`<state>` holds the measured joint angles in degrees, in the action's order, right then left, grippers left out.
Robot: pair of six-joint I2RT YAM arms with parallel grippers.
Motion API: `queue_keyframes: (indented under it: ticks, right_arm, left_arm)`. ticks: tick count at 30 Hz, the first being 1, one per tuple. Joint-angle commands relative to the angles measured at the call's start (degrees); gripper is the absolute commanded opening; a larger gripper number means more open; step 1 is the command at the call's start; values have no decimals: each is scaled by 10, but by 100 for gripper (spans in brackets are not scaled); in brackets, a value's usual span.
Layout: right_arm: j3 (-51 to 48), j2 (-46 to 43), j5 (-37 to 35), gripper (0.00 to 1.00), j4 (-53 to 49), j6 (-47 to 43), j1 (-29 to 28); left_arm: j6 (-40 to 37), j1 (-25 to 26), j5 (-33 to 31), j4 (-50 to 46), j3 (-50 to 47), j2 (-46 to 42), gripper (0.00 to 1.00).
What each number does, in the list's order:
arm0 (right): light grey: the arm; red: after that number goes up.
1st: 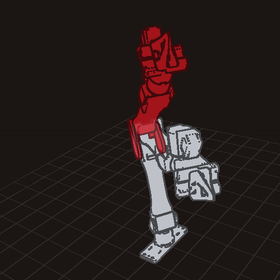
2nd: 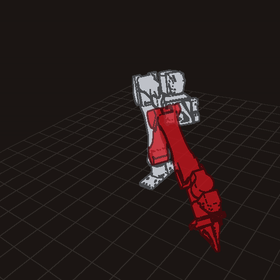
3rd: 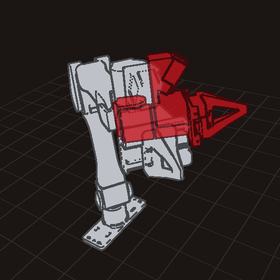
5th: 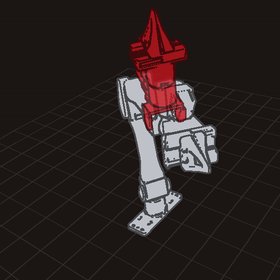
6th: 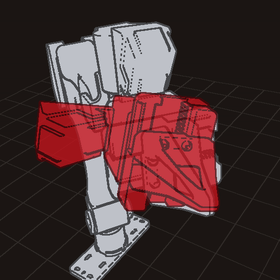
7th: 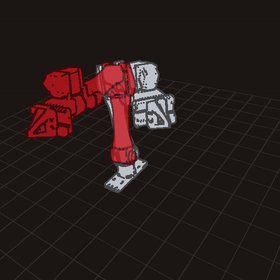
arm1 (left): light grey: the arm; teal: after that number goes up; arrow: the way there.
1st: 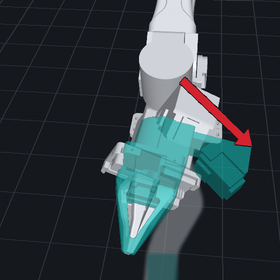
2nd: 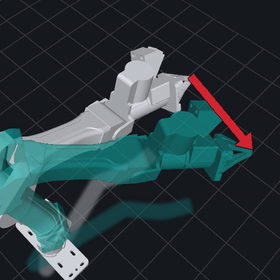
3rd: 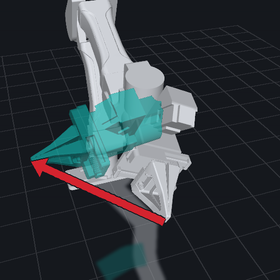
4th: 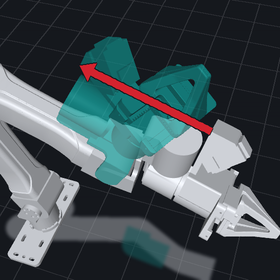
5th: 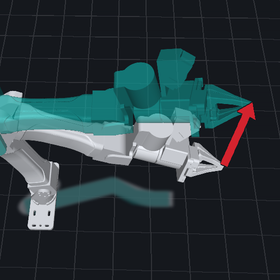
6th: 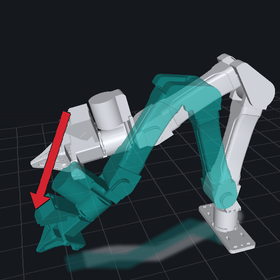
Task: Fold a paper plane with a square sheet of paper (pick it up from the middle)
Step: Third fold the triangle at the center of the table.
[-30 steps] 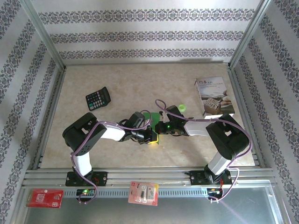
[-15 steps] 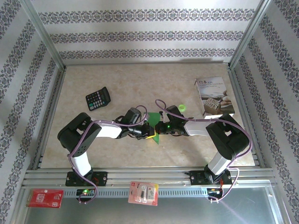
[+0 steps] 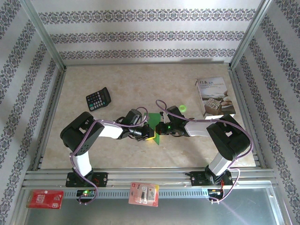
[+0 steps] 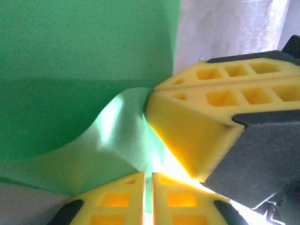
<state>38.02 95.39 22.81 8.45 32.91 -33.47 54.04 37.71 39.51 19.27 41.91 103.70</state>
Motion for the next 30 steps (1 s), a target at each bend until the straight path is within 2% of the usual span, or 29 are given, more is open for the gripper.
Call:
queue_keyframes:
  ticks: [1,9,15,30]
  right_arm:
    - [-19,17,-24,0,-62,-10,7]
    - [-18,18,-25,0,-63,-13,7]
    - [-17,18,-23,0,-63,-12,8]
    - [-12,23,-19,0,-65,-14,9]
  left_arm:
    - [-16,-15,-9,-24,5,-33,12]
    - [-30,-42,-6,-41,19,-21,13]
    - [-52,-43,-3,-67,40,7,13]
    - [-70,-45,-18,-89,23,26,12]
